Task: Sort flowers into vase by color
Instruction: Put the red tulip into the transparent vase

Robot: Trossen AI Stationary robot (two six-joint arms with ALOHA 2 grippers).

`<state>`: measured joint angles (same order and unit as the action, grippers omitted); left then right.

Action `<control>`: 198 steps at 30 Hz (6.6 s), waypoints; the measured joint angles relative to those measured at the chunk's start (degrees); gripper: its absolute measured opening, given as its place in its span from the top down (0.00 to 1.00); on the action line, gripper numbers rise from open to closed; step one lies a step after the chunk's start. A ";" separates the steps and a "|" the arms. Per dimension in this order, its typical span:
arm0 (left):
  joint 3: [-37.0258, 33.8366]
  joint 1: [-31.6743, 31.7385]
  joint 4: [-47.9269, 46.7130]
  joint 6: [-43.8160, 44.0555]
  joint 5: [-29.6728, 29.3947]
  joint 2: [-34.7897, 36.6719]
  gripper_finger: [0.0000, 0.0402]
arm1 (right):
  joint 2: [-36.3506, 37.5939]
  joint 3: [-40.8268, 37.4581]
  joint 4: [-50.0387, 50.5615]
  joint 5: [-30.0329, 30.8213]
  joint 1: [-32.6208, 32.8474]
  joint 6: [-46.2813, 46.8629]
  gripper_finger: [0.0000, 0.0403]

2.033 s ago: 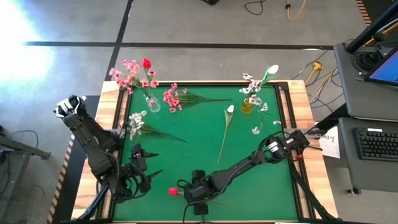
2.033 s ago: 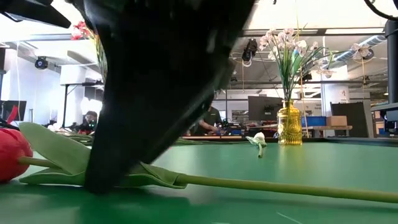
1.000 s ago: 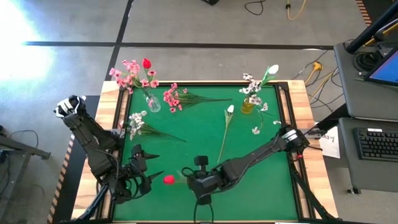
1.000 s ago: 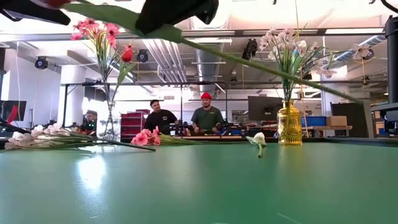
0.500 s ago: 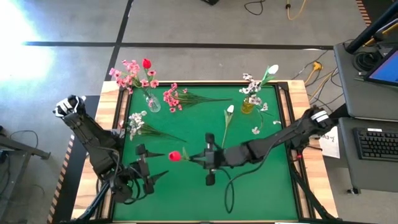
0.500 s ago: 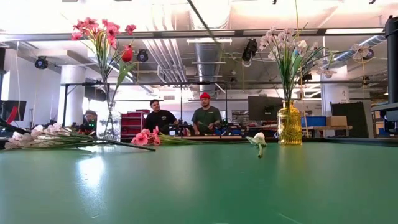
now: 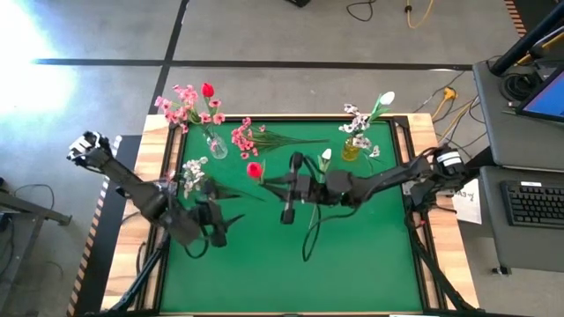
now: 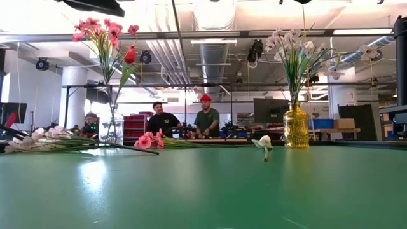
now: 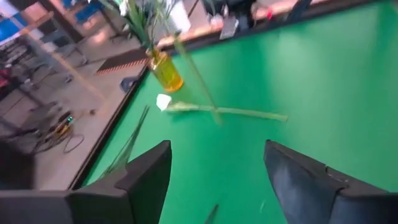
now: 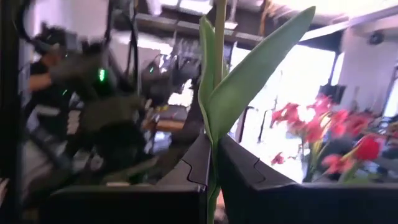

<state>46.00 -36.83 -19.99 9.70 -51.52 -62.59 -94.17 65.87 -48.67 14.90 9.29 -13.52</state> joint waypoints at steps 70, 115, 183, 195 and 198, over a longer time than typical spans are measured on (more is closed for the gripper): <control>-29.21 6.83 43.24 -4.22 -3.44 14.92 1.00 | -16.62 21.14 17.15 2.13 -3.72 9.69 0.70; -16.66 0.95 28.46 -6.17 -2.96 32.15 0.55 | -27.85 30.91 -1.50 -3.13 -21.45 9.88 0.98; -15.00 0.97 21.21 -5.55 -3.62 33.82 0.55 | -42.56 55.71 19.65 -2.90 -23.58 9.05 0.68; -15.02 0.99 21.23 -5.54 -4.22 33.82 0.55 | -42.56 55.71 18.51 -6.39 -24.10 8.92 0.88; -15.02 1.02 21.23 -5.56 -5.63 33.82 0.55 | -42.56 55.71 18.38 -6.39 -24.12 8.97 0.91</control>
<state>30.98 -35.81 1.23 4.14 -57.15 -28.77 -136.73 121.58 -30.28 8.51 -14.83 -4.55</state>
